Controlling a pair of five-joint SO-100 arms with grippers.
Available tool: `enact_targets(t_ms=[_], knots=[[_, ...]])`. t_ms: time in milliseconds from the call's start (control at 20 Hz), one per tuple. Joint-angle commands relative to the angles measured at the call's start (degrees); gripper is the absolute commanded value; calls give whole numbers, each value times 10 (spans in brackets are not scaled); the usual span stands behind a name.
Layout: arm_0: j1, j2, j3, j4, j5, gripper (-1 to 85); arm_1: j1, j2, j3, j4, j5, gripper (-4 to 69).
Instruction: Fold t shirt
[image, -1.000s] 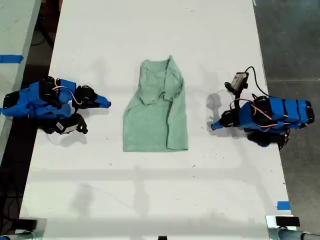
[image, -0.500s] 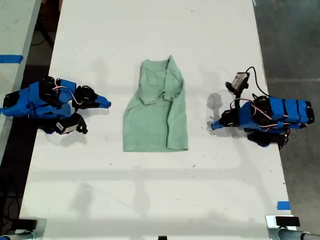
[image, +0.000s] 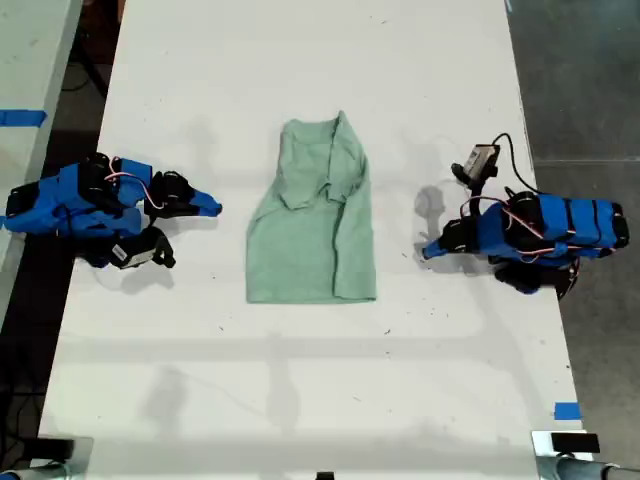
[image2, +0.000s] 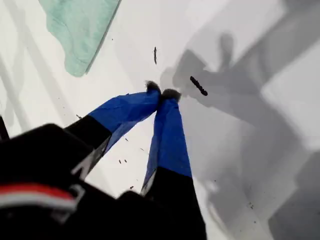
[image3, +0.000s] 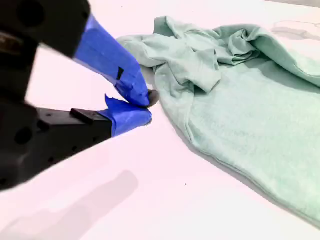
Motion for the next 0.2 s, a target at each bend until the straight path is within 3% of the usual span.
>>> enact_targets(t_ms=[0,150], knots=[[6,5,3,0,-9,1,4,6,25,4,6,15],[6,5,3,0,-9,1,4,6,25,4,9,15]])
